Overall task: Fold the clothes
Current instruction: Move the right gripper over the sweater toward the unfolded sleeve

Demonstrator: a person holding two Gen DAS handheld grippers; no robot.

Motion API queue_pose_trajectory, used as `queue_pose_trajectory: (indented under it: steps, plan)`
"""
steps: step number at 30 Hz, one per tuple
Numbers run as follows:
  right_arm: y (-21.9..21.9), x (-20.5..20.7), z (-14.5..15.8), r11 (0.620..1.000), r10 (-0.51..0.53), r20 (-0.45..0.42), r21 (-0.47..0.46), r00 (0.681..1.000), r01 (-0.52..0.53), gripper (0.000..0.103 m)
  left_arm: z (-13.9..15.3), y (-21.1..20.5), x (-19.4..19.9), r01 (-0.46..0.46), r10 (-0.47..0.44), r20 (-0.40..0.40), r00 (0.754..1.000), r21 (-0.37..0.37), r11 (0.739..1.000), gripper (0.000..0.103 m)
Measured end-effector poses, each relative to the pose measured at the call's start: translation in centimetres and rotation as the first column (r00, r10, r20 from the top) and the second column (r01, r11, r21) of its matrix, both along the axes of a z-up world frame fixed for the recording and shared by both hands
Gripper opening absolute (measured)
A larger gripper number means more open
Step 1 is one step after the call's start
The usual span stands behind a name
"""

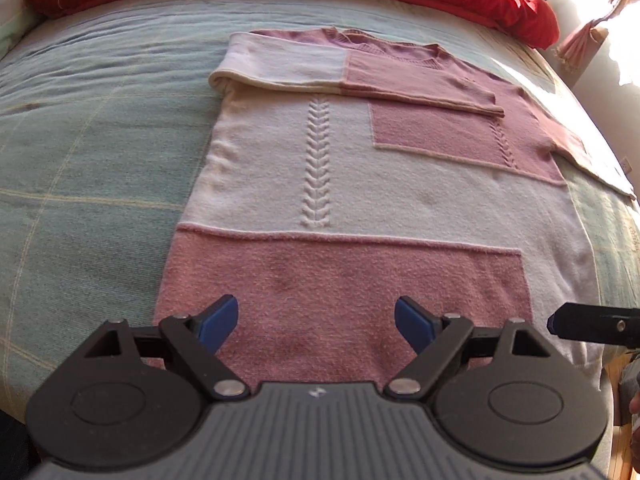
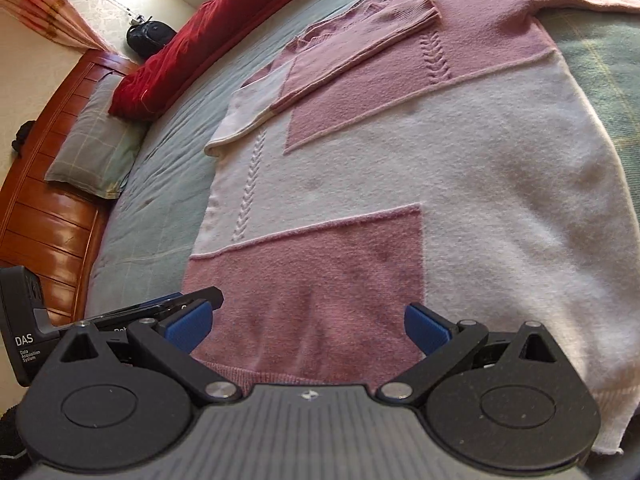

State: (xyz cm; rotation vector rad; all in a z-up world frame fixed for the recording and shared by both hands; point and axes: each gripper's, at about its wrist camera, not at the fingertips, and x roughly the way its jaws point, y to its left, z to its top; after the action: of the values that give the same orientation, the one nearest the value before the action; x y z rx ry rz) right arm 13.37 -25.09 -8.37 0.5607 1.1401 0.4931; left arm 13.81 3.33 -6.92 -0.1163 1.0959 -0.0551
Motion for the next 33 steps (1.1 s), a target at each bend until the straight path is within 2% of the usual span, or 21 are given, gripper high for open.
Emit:
queue_pose_trajectory:
  steps: [6,8,12,14,17,20,25,28,33]
  plan:
    - [3.8,1.1,-0.6,0.991,0.115,-0.022,0.066,0.993,-0.113,0.103,0.9,2.5,-1.1,-0.099,0.095,0.045,0.994,0.08,0.992,0.086]
    - [4.7,1.4,-1.2,0.987,0.137,-0.04,0.085,0.99,-0.133,0.103,1.0,3.0,-1.4,-0.119,0.116,0.041,0.992,0.08,0.99,0.086]
    - [4.9,1.4,-2.7,0.993,0.115,-0.102,0.023,0.988,-0.113,0.103,0.9,3.0,-1.6,-0.119,0.117,0.033,0.993,0.061,0.991,0.086]
    - [4.1,0.9,-3.0,0.994,0.103,-0.118,0.04,0.988,-0.099,0.103,0.8,2.7,-1.6,-0.108,0.107,0.027,0.994,0.052,0.993,0.086]
    - [2.3,0.3,-2.2,0.997,0.071,-0.099,0.029,0.993,-0.069,0.103,0.7,1.6,-1.4,-0.08,0.079,0.023,0.997,0.043,0.996,0.086]
    - [-0.6,0.2,-1.1,1.0,-0.025,-0.067,-0.006,0.997,0.025,0.103,0.7,0.2,-1.3,-0.042,0.041,0.026,0.999,0.027,0.999,0.086]
    - [-4.3,-0.5,-2.7,0.988,-0.15,-0.132,0.001,0.98,0.152,0.103,0.7,-2.3,-1.4,0.035,-0.035,0.025,0.999,0.014,0.999,0.086]
    - [-5.5,-1.3,-2.9,0.983,-0.179,-0.135,0.012,0.975,0.182,0.103,0.7,-3.3,-1.5,0.068,-0.068,0.024,0.997,0.023,0.997,0.086]
    - [-7.3,-0.1,-1.4,0.97,-0.241,-0.055,-0.019,0.969,0.241,0.103,0.6,-4.4,-1.8,0.098,-0.098,0.018,0.995,0.038,0.994,0.086]
